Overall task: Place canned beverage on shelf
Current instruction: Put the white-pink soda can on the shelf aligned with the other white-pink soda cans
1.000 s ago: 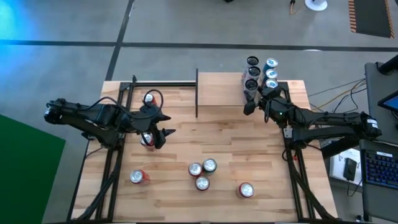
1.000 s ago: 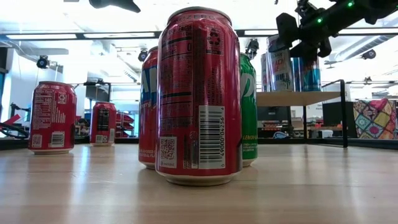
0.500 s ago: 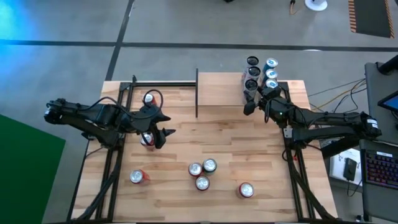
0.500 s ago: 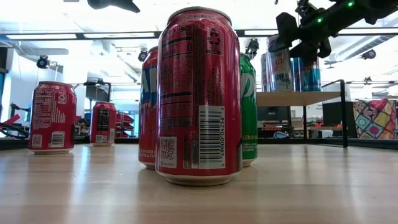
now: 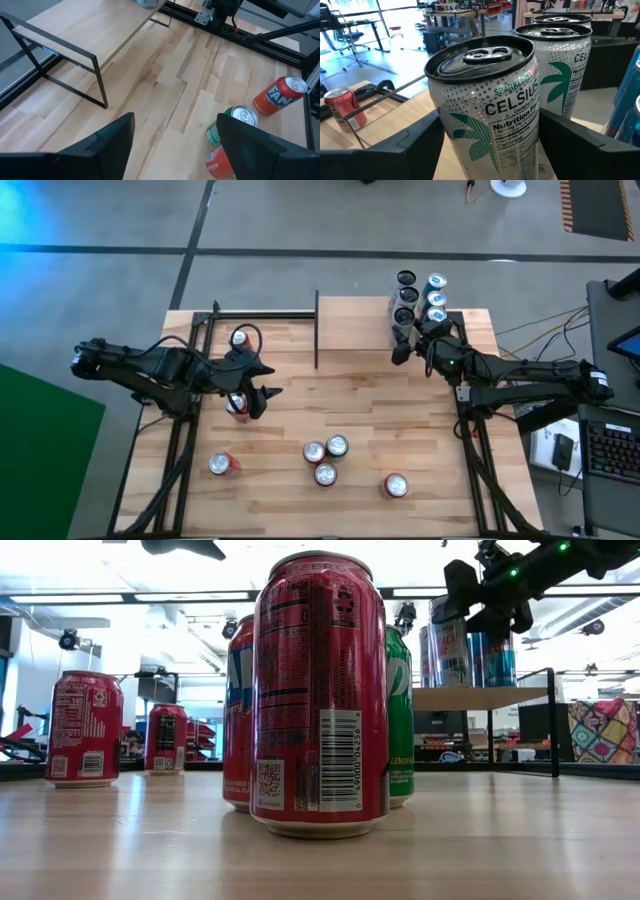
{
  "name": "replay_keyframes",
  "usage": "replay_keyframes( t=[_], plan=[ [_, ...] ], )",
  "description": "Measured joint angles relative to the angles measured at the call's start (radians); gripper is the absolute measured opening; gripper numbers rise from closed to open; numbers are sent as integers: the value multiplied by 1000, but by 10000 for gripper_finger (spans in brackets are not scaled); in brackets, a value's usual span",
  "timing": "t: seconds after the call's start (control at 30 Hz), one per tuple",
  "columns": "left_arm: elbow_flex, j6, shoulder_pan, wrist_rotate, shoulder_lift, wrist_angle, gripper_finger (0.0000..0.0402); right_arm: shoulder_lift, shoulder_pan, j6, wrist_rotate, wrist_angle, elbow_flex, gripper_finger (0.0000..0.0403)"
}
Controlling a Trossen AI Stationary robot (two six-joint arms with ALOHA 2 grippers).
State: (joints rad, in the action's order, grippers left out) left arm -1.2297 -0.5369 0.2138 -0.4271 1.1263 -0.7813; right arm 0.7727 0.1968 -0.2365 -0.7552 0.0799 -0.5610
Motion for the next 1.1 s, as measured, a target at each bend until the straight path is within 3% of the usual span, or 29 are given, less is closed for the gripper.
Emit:
replay_keyframes(
  t=[0.43, 0.67, 1.1],
  plan=[
    [0, 5, 0, -5, -8, 41, 268, 0, 0, -9, -3, 0, 0, 288],
    [-3, 12, 0, -97, -89, 60, 270, 0, 0, -15, -3, -1, 0, 288],
    [21, 42, 1, -252, -344, 62, 356, 0, 0, -27, -1, -1, 0, 288]
  ],
)
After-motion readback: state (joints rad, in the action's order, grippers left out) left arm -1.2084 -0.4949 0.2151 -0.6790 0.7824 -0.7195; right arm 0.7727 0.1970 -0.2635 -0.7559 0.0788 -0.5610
